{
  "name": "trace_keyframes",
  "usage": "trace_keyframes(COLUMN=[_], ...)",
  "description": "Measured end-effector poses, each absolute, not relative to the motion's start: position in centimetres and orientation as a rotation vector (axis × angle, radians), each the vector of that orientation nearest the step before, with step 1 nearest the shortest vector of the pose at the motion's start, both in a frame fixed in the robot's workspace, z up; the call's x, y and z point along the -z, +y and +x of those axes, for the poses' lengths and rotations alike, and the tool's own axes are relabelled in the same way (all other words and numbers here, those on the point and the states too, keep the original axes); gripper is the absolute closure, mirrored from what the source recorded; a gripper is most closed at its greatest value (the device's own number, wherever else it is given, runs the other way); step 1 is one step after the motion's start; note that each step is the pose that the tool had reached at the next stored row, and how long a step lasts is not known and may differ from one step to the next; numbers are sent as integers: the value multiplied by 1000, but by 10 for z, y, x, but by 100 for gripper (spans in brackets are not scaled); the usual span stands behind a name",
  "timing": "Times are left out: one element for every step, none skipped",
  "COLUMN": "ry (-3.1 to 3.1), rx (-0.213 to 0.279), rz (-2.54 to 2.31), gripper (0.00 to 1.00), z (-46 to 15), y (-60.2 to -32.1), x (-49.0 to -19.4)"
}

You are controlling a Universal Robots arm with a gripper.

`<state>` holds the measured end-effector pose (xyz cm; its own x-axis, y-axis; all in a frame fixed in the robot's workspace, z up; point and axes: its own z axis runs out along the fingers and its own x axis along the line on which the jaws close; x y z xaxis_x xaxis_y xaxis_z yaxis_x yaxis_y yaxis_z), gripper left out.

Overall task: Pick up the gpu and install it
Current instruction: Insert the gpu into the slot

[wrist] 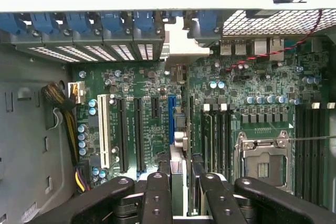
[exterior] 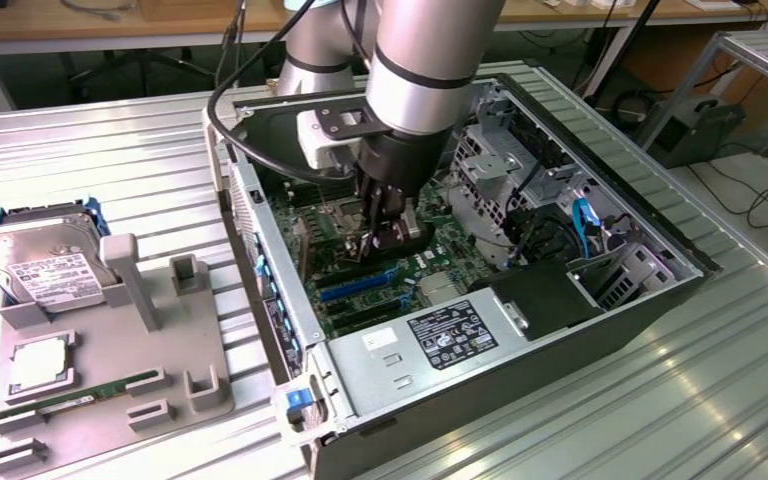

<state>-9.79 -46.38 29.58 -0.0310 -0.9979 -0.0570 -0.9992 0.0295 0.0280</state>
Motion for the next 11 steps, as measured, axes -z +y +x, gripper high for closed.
trace_keyframes(ry=[2239,2239,2239,2239,2239,2238,2239,2239,2239,2239,2238], rx=[-93,-93,-93,-93,-93,-93,-93,-93,-93,-93,-93], rz=[-2172,-2172,-2172,-2171,-2172,-2172,-2172,-2172,-2172,-2172,-2172], gripper=[74,74,74,74,74,74,74,74,74,74,74], z=[-98,-99,-99,-100,-100,-101,-101,-102,-102,-102,-103], y=[-464,-465,-465,-465,-465,-465,-465,-466,-466,-466,-466], x=[-295,-294,-293,-292,-291,-290,-289,-289,-288,-287,-287])
